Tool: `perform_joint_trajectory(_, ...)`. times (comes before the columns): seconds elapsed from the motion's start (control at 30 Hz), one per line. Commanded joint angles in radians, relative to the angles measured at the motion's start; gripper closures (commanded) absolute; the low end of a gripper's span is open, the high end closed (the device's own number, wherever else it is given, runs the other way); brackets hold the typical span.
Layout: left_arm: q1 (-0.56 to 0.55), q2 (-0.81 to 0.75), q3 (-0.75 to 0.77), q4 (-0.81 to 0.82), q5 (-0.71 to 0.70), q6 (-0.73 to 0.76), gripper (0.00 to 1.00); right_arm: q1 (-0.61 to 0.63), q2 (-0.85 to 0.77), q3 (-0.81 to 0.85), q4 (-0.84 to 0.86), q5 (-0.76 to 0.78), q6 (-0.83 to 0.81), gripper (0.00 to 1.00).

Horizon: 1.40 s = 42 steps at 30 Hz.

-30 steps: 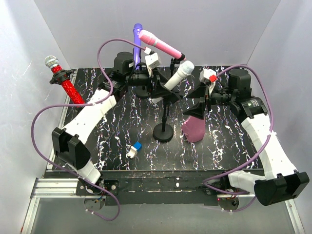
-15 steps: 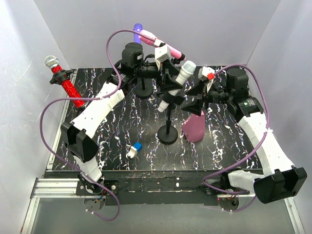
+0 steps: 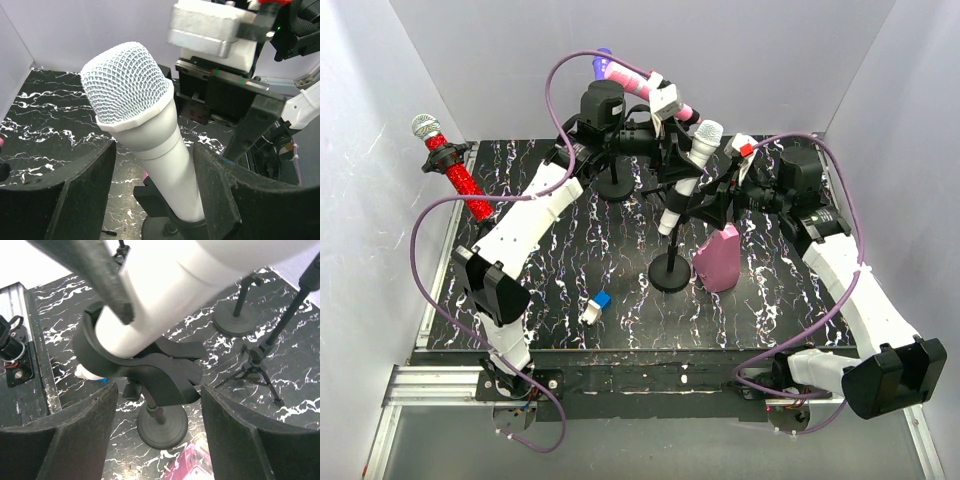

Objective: Remove the microphone from the stand

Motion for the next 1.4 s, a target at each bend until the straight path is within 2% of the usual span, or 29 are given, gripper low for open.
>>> perform_joint_trajectory(0.0,-0.013,-0.048,0.032,-0.073,-0.091,0.033,0.39,0.028,-0.034,-0.027,0.066,0.104,0.026,0.28)
perform_joint_trajectory(0.1,-0.013,-0.052,0.043,-0.096,-0.111,0.059,0.39,0.059,-0.036,-0.044,0.063,0.153,0.029,0.35)
perform_joint_trajectory(0.33,-0.013,-0.016,0.153,-0.21,-0.203,0.103,0.31,0.195,-0.051,-0.052,0.017,0.4,0.093,0.68)
perform_joint_trajectory(0.43,-0.013,-0.014,0.186,-0.291,-0.214,0.155,0.31,0.221,-0.05,-0.046,0.006,0.428,0.12,0.72)
perform_joint_trajectory(0.6,-0.013,-0.055,0.151,-0.365,-0.26,0.222,0.32,0.228,-0.046,-0.049,0.009,0.437,0.135,0.72)
perform_joint_trajectory(0.83,-0.013,-0.081,0.1,-0.362,-0.237,0.24,0.43,0.228,-0.074,-0.084,-0.009,0.419,0.13,0.68)
perform_joint_trajectory(1.07,-0.011,-0.055,0.072,-0.245,-0.138,0.206,0.38,0.226,-0.077,-0.092,-0.006,0.39,0.097,0.66)
perform_joint_trajectory(1.17,-0.007,-0.032,0.095,-0.233,-0.105,0.188,0.45,0.226,-0.077,-0.09,-0.006,0.39,0.089,0.65)
perform_joint_trajectory(1.23,0.001,-0.02,0.115,-0.231,-0.087,0.17,0.54,0.228,-0.085,-0.09,-0.014,0.391,0.083,0.62)
perform_joint_trajectory(1.3,0.015,-0.018,0.129,-0.23,-0.064,0.154,0.65,0.219,-0.1,-0.09,-0.029,0.385,0.077,0.58)
perform_joint_trajectory(1.37,0.039,-0.022,0.131,-0.233,-0.026,0.148,0.78,0.177,-0.115,-0.093,-0.037,0.291,0.086,0.51)
